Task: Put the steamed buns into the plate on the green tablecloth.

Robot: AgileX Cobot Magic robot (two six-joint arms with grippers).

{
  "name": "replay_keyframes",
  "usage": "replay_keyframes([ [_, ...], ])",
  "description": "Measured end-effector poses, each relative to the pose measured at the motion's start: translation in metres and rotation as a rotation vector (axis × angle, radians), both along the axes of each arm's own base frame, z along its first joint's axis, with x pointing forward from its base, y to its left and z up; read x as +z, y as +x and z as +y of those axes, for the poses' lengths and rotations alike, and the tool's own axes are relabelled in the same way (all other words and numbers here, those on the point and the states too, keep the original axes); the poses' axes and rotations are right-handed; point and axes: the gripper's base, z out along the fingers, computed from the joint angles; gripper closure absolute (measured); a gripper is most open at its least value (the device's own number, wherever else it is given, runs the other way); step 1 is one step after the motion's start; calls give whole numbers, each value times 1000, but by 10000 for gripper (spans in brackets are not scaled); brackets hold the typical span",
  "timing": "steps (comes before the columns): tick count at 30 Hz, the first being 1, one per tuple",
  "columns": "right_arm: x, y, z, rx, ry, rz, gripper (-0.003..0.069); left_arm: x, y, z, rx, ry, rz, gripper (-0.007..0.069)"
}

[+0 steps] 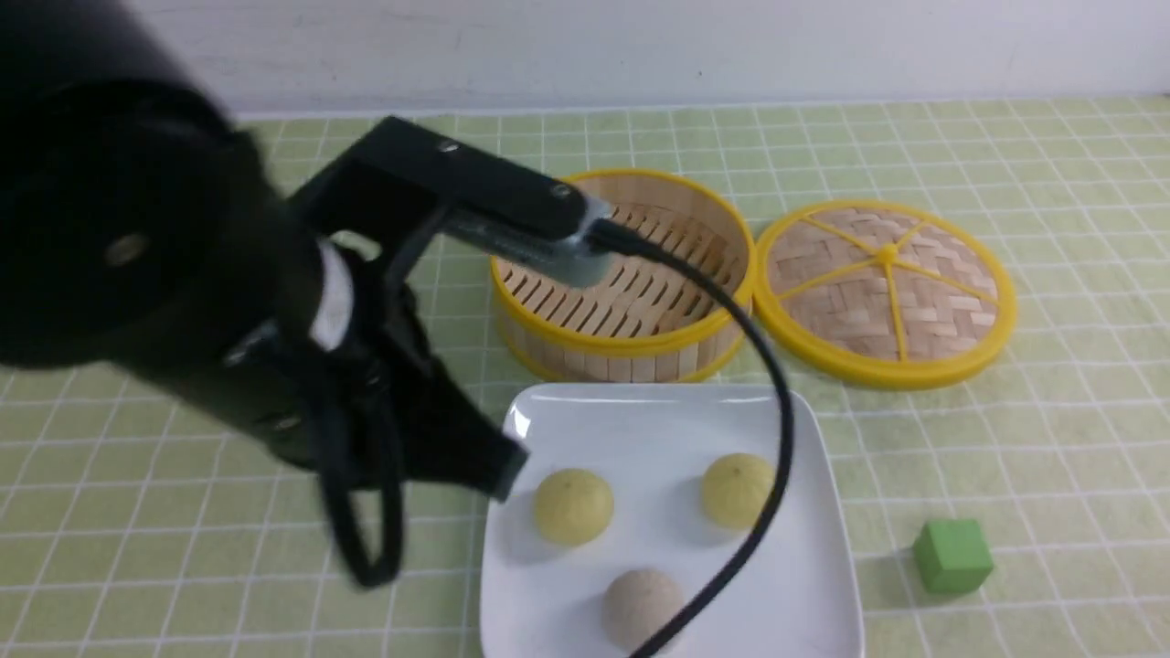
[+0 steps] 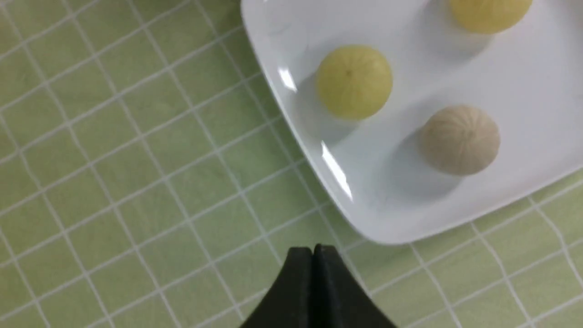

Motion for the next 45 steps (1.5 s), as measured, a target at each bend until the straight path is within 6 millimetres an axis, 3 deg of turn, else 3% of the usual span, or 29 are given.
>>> replay_keyframes([
  [4, 0, 0, 0, -3, -3, 0, 657, -19, -27, 27, 23, -182, -120, 622],
  [8, 0, 0, 0, -3, -3, 0, 655, -37, -41, 34, -5, -432, -262, 622],
  [11, 0, 0, 0, -3, -3, 0, 654, -56, -49, 38, -29, -492, -300, 622],
  [15, 0, 0, 0, -3, -3, 0, 649, -74, -54, 43, -8, -502, -268, 622],
  [21, 0, 0, 0, 0, -11, 1, 643, -75, -55, 44, -7, -509, -271, 618],
  [26, 0, 0, 0, 1, -13, 2, 637, -77, -58, 69, 88, -528, -339, 612],
  [28, 0, 0, 0, 1, -14, 2, 631, -89, -70, 100, 184, -499, -456, 608],
  [29, 0, 0, 0, 1, -14, 2, 631, -91, -71, 102, 191, -495, -465, 608],
  [31, 0, 0, 0, 1, -14, 2, 628, -114, -86, 127, 308, -429, -568, 606],
  [32, 0, 0, 0, 1, -14, 2, 627, -113, -88, 127, 304, -432, -578, 606],
  [33, 0, 0, 0, 1, -15, 2, 623, -128, -96, 137, 386, -396, -632, 606],
  [41, 0, 0, 0, 1, -15, 2, 619, -170, -111, 152, 555, -288, -723, 606],
  [45, 0, 0, 0, 1, -15, 3, 615, -174, -111, 153, 563, -268, -717, 605],
])
